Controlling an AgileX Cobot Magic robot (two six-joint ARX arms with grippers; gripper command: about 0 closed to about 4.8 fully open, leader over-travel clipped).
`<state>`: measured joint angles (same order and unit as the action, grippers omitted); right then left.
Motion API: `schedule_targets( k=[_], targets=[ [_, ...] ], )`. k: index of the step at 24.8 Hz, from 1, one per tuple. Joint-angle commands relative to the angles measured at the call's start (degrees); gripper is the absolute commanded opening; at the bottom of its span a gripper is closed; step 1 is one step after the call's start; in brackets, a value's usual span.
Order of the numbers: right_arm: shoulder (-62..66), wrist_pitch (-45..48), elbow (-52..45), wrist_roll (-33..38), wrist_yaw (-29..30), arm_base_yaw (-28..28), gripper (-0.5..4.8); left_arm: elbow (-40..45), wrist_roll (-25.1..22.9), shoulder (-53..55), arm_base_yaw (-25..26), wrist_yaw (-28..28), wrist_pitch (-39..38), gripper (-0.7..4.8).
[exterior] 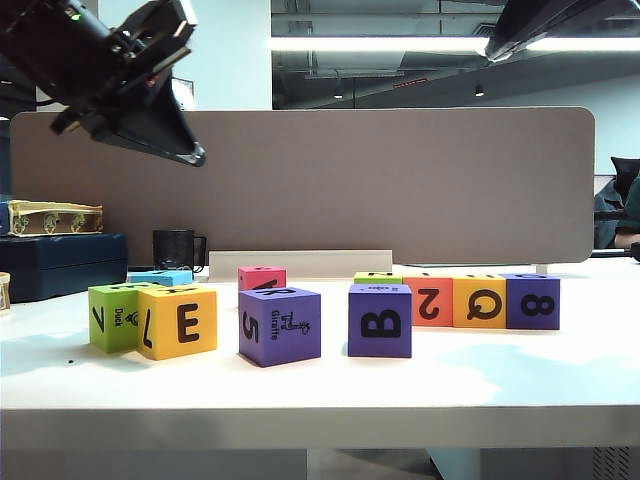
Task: Select the appropriate blocks from the scattered letter blocks on the table and arrange them in a row to spell out "LEARNING".
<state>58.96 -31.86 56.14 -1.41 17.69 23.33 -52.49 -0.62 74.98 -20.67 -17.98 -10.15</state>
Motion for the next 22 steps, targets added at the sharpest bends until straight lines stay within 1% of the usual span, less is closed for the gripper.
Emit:
schedule_targets(
  k=[1,2,4,7,8,9,10,11,12,13,14,20,22],
  targets=[
    [-0.1,0.2,0.5,-0.4,0.4,1.5,-0.02,-0.4,-0.5,0.1,-1.9,-0.3,-0.6,-0.05],
    [-0.1,0.1,0.7,-0.4,0.5,1.9,-0.02,-0.4,-0.5,0.2,-2.4,-0.3,-0.9,-0.05],
    [0.0,-1.3,1.4,-0.4,0.4,4.6,-0.02,-0.4,-0.4,1.0,-4.6,-0.3,-1.4,-0.05],
    [0.0,-2.3,1.5,-0.4,0.2,7.2,-0.02,-0.4,-0.5,1.8,-5.7,-0.3,-2.4,-0.03],
    [0.0,-2.8,1.6,-0.4,-0.2,8.2,-0.02,-0.4,-0.5,2.2,-6.3,-0.3,-2.6,0.06],
    [0.0,-3.0,1.6,-0.4,-0.7,9.0,-0.02,-0.4,-0.5,2.7,-6.8,-0.3,-2.6,0.28],
    [0.0,-3.0,1.7,-0.4,-1.4,9.9,-0.02,-0.4,-0.9,3.1,-7.2,-0.2,-2.6,0.61],
    [0.0,-3.0,1.7,-0.4,-2.3,11.0,-0.02,-0.4,-1.2,3.7,-7.3,-0.3,-2.6,1.20],
    [0.0,-3.0,1.7,-0.4,-3.4,12.9,-0.02,-0.4,-1.1,4.7,-7.3,-0.3,-2.8,2.22],
    [0.0,-3.0,1.7,-0.4,-4.2,14.1,-0.02,-0.4,-1.1,5.2,-7.3,-0.3,-3.0,2.68],
    [0.0,-3.0,1.7,-0.4,-4.9,15.0,-0.02,-0.4,-1.1,5.6,-7.3,-0.3,-3.0,2.88],
    [0.0,-3.0,1.7,-0.3,-5.9,17.5,-0.02,-1.1,-3.8,6.9,-7.3,-0.1,-3.9,2.89],
    [0.0,-3.1,1.8,-0.3,-6.2,17.5,-0.02,-4.3,-5.1,7.6,-7.3,0.0,-8.0,2.89]
  ],
)
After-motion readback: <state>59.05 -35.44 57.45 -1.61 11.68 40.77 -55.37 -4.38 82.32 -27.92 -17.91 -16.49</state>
